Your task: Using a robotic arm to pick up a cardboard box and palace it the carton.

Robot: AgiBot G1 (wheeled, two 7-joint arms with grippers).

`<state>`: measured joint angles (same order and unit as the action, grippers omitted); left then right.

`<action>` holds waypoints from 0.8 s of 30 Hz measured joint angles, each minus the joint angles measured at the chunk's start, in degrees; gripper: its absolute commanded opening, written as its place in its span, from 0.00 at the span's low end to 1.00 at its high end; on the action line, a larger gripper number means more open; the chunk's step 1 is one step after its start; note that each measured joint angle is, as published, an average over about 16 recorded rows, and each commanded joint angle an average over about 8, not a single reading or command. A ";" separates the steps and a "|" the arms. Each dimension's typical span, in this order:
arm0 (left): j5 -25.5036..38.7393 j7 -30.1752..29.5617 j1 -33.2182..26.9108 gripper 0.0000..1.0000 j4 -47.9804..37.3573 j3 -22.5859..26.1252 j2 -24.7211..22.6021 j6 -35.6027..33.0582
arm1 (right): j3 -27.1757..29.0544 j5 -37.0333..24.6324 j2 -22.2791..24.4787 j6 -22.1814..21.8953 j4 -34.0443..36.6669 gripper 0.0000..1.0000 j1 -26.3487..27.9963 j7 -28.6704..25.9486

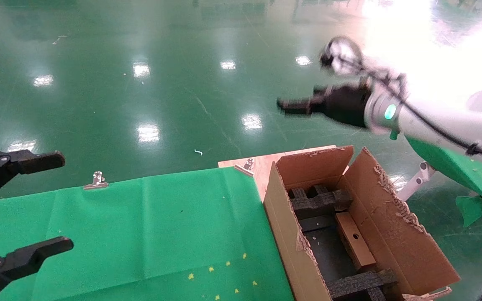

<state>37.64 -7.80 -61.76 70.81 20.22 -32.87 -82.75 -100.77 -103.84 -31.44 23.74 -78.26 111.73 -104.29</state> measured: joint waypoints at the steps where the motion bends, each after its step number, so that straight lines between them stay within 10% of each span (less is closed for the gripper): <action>1: 0.00 0.00 0.00 1.00 0.00 0.00 0.00 0.00 | 1.42 1.04 -0.06 1.04 0.08 1.00 -0.84 1.57; 24: 0.00 0.00 0.00 1.00 0.00 0.00 0.00 0.00 | 37.64 27.53 -1.59 27.52 2.08 1.00 -22.28 41.54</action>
<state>37.64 -7.80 -61.76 70.81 20.22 -32.87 -82.75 -63.13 -76.31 -33.03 51.26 -76.18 89.45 -62.74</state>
